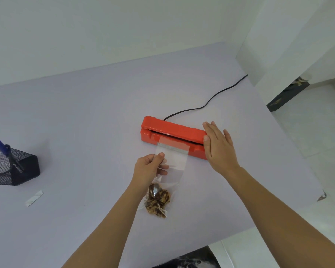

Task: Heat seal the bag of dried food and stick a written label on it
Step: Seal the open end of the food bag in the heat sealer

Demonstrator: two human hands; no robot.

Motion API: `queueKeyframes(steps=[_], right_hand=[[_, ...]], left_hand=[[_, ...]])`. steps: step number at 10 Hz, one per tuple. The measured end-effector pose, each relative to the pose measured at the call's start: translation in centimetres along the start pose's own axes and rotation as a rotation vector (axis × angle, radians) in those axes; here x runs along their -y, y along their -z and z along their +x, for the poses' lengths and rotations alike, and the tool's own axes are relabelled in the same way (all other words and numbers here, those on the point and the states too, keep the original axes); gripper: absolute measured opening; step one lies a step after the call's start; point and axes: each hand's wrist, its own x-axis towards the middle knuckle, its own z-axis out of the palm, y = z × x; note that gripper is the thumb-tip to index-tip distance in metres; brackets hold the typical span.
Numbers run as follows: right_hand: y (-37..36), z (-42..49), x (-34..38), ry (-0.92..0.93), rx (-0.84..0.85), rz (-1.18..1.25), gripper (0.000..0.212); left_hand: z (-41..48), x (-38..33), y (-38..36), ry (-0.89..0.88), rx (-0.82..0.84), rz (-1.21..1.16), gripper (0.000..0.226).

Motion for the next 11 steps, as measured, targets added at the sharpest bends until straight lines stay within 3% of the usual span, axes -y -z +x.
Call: queueKeyframes(steps=[11], right_hand=[[0.45, -0.08, -0.05, 0.028, 0.026, 0.031, 0.064]], left_hand=[[0.31, 0.77, -0.17, -0.013, -0.019, -0.007, 0.030]])
